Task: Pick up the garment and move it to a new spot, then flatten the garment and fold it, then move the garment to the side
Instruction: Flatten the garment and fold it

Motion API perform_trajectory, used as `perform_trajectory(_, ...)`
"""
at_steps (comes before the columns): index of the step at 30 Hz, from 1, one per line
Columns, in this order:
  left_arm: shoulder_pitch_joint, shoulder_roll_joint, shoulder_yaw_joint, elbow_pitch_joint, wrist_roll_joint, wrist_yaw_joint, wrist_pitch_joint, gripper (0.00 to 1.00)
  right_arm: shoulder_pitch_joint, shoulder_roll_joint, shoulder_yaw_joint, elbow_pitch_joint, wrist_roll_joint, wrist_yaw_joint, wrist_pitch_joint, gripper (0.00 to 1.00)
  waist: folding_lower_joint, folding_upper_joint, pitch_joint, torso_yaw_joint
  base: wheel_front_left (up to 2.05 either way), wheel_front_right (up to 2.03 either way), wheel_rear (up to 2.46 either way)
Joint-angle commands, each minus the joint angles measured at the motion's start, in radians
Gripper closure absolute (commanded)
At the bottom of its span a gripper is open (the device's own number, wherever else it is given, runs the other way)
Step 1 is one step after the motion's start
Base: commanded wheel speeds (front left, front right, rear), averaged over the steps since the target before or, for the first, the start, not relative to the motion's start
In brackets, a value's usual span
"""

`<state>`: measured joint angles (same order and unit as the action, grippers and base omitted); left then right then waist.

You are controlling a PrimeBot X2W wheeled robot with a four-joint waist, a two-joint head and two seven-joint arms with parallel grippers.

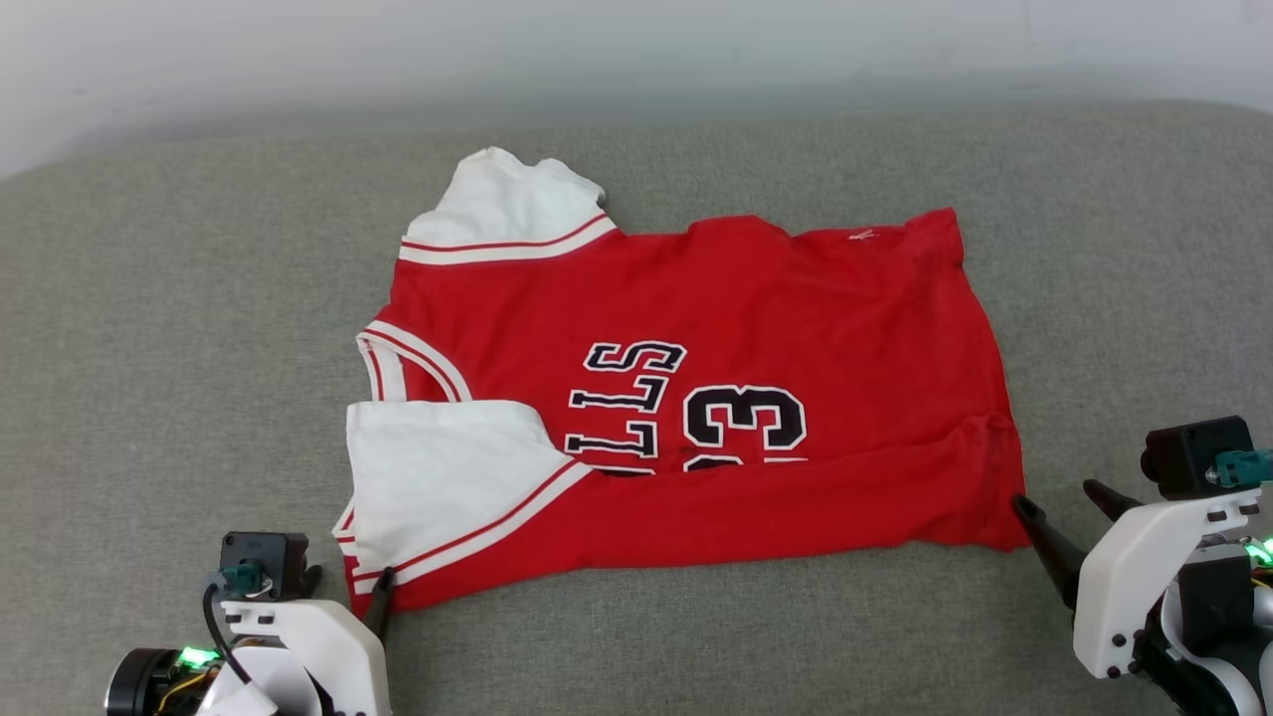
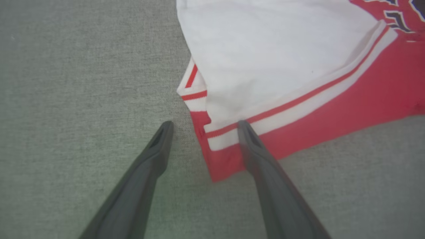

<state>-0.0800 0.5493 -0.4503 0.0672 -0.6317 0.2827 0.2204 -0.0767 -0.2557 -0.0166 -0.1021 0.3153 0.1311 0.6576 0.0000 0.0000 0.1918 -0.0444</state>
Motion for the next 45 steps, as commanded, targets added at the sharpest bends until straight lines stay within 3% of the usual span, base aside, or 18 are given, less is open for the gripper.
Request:
perform_trajectory(1, -0.014, -0.002, -0.001, 0.005, 0.007, 0.005, 0.004, 0.0, -0.003, 0.005, -0.002, -0.008, -0.005, -0.001, 0.001, 0.0, 0.0, 0.0, 0.013, -0.007, 0.0, 0.0, 0.0)
perform_trajectory(5, -0.026, -0.002, -0.018, 0.059, 0.017, 0.02, 0.037, 0.0, -0.004, 0.011, -0.007, -0.018, -0.011, -0.001, 0.0, 0.0, 0.0, 0.0, 0.036, -0.014, 0.0, 0.0, 0.0)
perform_trajectory(8, -0.021, -0.013, -0.04, 0.096, 0.005, 0.003, 0.069, 0.0, -0.004, 0.014, -0.008, -0.02, -0.016, -0.001, -0.003, 0.0, 0.0, 0.0, 0.045, -0.016, 0.0, 0.0, 0.0)
perform_trajectory(9, -0.018, -0.016, -0.051, 0.107, -0.001, -0.006, 0.083, 0.53, -0.005, 0.014, -0.008, -0.021, -0.017, -0.001, -0.003, 0.0, 0.0, 0.0, 0.046, -0.015, 0.0, 0.0, 0.0)
perform_trajectory(10, -0.015, -0.021, -0.058, 0.112, -0.008, -0.016, 0.091, 1.0, -0.005, 0.014, -0.009, -0.02, -0.017, -0.001, -0.002, 0.0, 0.0, 0.0, 0.046, -0.015, 0.0, 0.0, 0.0)
perform_trajectory(14, -0.022, -0.029, -0.056, 0.103, -0.014, -0.039, 0.051, 1.0, -0.001, -0.002, -0.014, -0.006, -0.032, -0.001, 0.002, 0.0, 0.0, 0.0, 0.025, -0.001, 0.0, 0.0, 0.0)
perform_trajectory(23, -0.069, -0.024, -0.016, -0.012, 0.021, -0.032, -0.072, 1.0, -0.02, 0.006, -0.02, 0.085, -0.06, -0.001, 0.043, 0.0, 0.0, 0.0, -0.013, 0.043, 0.0, 0.0, 0.0)
perform_trajectory(31, -0.076, -0.004, -0.022, -0.118, 0.043, -0.02, -0.067, 1.0, -0.078, 0.031, -0.032, 0.203, -0.096, -0.001, 0.076, 0.0, 0.0, 0.0, 0.008, 0.074, 0.0, 0.0, 0.0)
perform_trajectory(40, -0.08, 0.0, -0.038, -0.141, 0.051, -0.023, -0.062, 1.0, -0.102, 0.057, -0.021, 0.332, -0.115, -0.001, 0.097, 0.0, 0.0, 0.0, 0.039, 0.089, 0.0, 0.0, 0.0)
perform_trajectory(41, -0.081, 0.001, -0.038, -0.139, 0.051, -0.023, -0.061, 1.0, -0.099, 0.059, -0.02, 0.347, -0.113, -0.001, 0.102, 0.13, 0.0, 0.0, 0.041, 0.09, 0.0, 0.0, 0.0)
perform_trajectory(42, -0.081, 0.003, -0.04, -0.135, 0.051, -0.024, -0.059, 1.0, -0.095, 0.06, -0.018, 0.361, -0.112, -0.001, 0.107, 0.51, 0.0, 0.0, 0.042, 0.091, 0.0, 0.0, 0.0)
perform_trajectory(43, -0.081, 0.005, -0.041, -0.132, 0.052, -0.025, -0.059, 1.0, -0.092, 0.06, -0.015, 0.374, -0.111, -0.001, 0.113, 0.78, 0.0, 0.0, 0.044, 0.091, 0.0, 0.0, 0.0)
perform_trajectory(44, -0.081, 0.005, -0.041, -0.129, 0.051, -0.026, -0.06, 1.0, -0.089, 0.06, -0.013, 0.384, -0.111, -0.001, 0.114, 1.0, 0.0, 0.0, 0.044, 0.09, 0.0, 0.0, 0.0)
perform_trajectory(45, -0.08, 0.005, -0.041, -0.126, 0.05, -0.027, -0.061, 1.0, -0.087, 0.06, -0.013, 0.393, -0.11, -0.001, 0.114, 1.0, 0.0, 0.0, 0.044, 0.089, 0.0, 0.0, 0.0)
